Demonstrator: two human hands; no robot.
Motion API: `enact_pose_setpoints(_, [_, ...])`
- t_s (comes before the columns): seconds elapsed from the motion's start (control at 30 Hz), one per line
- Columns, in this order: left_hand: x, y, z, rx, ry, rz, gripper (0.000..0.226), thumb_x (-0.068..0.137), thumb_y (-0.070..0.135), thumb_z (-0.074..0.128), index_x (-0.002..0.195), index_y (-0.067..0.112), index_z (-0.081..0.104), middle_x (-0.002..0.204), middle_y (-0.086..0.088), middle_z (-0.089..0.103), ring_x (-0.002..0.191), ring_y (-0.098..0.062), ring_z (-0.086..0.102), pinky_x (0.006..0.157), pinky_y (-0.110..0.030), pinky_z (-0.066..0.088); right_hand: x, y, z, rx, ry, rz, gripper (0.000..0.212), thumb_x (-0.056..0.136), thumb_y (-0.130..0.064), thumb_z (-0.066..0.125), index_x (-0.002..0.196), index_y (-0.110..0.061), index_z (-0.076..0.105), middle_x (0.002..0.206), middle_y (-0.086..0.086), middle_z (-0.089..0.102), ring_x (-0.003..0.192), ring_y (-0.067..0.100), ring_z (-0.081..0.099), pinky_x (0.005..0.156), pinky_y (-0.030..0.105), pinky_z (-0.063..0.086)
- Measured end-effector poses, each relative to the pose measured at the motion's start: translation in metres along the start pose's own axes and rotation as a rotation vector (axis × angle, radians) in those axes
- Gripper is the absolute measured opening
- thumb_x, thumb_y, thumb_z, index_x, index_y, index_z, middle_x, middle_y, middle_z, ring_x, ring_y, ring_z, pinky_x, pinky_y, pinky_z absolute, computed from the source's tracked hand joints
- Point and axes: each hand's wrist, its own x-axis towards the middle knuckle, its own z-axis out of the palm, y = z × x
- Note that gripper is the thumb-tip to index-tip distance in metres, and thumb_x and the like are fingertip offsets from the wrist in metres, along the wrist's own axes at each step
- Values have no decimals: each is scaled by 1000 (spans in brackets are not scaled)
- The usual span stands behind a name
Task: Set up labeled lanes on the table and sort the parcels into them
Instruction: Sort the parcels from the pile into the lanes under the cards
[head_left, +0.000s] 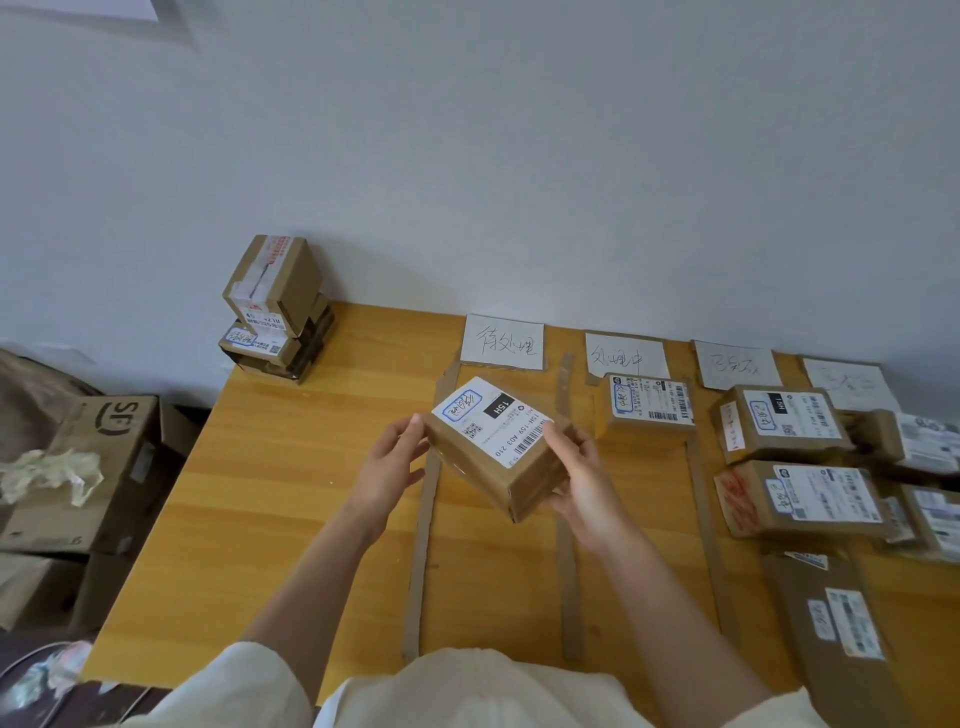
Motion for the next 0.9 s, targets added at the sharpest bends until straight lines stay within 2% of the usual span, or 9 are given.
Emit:
enact_pose_setpoints(0.2, [-2, 3, 3, 44, 27, 1, 28, 95, 54, 45, 108, 34, 60, 122, 9, 61, 118, -12, 53, 104, -38, 42, 1, -1, -6, -82, 31, 16, 61, 80, -23, 75, 131, -17, 43, 115, 10, 67, 101, 23, 67, 78, 37, 55])
enact_pose_setpoints(0.3, [-2, 6, 2, 88, 1, 16, 41, 90, 48, 58, 127, 33, 53, 129, 11, 56, 120, -11, 52, 103, -34, 40, 2, -8, -12, -381, -34, -45, 75, 77, -24, 77, 137, -25, 33, 125, 5, 58, 106, 22, 64, 88, 38, 54])
enact_pose_setpoints(0.43, [-4, 12, 3, 193, -278, 25, 70, 72, 51, 75, 135, 42, 47, 136, 16, 48, 123, -7, 48, 98, -28, 36, 3, -28, -12, -606, -264, -36, 90, 61, -37, 77, 140, -41, 34, 126, -1, 58, 102, 23, 69, 91, 47, 55])
enact_pose_setpoints(0.5, [-2, 13, 3, 234, -428, -30, 79, 61, 57, 78, 133, 46, 48, 136, 14, 52, 125, -9, 50, 104, -34, 39, 5, -36, -8, -599, -337, -37, 89, 60, -37, 76, 140, -39, 37, 128, 2, 59, 102, 24, 70, 89, 44, 57])
enact_pose_setpoints(0.6, [-1, 13, 6, 300, -527, -97, 78, 60, 57, 80, 131, 44, 50, 124, 4, 65, 110, -13, 65, 99, -38, 48, 6, -45, -2, -608, -321, -78, 85, 65, -40, 74, 141, -38, 39, 132, -2, 57, 100, 19, 70, 82, 33, 58])
enact_pose_setpoints(0.7, [-2, 10, 11, 239, -413, -106, 79, 67, 56, 79, 135, 31, 49, 115, 0, 70, 99, -14, 70, 89, -34, 54, 10, -48, 1, -684, -81, -180, 75, 76, -44, 74, 142, -35, 41, 137, -9, 50, 111, 11, 59, 79, 26, 51])
enact_pose_setpoints(0.77, [-3, 8, 15, 136, -252, -116, 72, 73, 50, 76, 134, 25, 47, 108, -1, 72, 93, -15, 71, 78, -31, 55, 14, -46, -2, -649, 54, -189, 76, 79, -48, 72, 145, -29, 40, 140, -8, 48, 121, 12, 50, 91, 31, 46])
enact_pose_setpoints(0.83, [-3, 9, 18, 30, -132, -143, 65, 77, 49, 72, 132, 26, 46, 103, -2, 74, 89, -14, 71, 69, -29, 54, 18, -40, -6, -602, 76, -120, 81, 77, -55, 71, 146, -26, 39, 141, -4, 50, 124, 16, 51, 102, 42, 45])
enact_pose_setpoints(0.9, [-3, 9, 19, -46, -101, -164, 59, 79, 51, 70, 128, 26, 47, 100, -2, 75, 88, -14, 71, 68, -30, 54, 16, -34, -8, -577, 39, -47, 76, 79, -55, 71, 143, -26, 43, 134, -5, 55, 117, 16, 57, 101, 43, 48])
